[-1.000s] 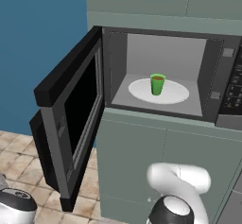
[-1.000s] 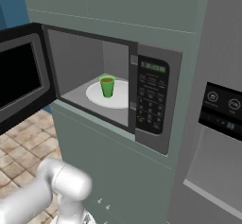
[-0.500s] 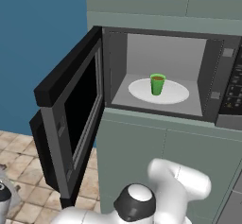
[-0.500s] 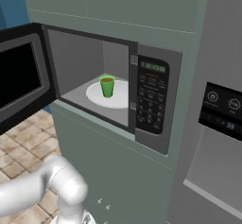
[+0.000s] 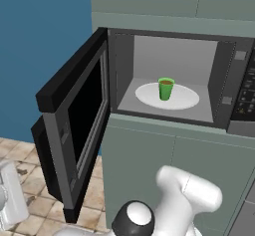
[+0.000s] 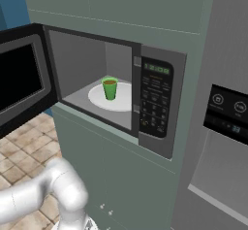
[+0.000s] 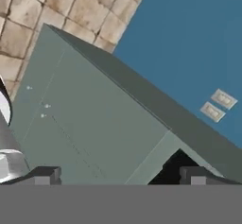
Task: Place the microwavable item in the microwave. Then, close the microwave door and press the start button.
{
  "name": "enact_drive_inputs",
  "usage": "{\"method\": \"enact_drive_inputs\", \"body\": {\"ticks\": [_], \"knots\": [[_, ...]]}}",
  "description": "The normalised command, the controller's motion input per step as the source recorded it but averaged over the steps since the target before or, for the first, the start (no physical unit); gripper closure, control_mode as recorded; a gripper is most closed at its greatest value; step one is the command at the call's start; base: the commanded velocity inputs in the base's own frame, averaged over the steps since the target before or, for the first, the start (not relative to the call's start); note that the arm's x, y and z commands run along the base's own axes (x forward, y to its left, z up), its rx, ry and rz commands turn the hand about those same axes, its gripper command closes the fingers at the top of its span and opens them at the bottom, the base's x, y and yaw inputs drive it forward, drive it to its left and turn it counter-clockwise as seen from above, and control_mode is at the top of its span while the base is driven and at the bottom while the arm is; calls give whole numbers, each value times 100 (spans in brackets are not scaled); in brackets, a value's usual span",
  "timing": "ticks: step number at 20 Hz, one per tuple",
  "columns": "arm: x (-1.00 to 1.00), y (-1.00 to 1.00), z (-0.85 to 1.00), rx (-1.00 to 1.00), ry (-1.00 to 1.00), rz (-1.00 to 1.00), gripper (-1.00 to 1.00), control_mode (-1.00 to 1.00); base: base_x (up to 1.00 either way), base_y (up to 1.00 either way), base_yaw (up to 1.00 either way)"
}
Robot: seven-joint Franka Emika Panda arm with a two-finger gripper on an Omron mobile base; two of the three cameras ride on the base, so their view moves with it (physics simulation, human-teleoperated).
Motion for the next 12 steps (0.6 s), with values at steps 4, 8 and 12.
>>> {"method": "enact_drive_inputs", "body": {"ticks": [4,8,12], "knots": [[0,-99,23,0,-22,-25,-100,-100,0,0,0],[-20,-100,27,0,-30,-21,-100,-100,0,0,0],[-41,-100,28,0,-36,-20,-100,-100,0,0,0]]}}
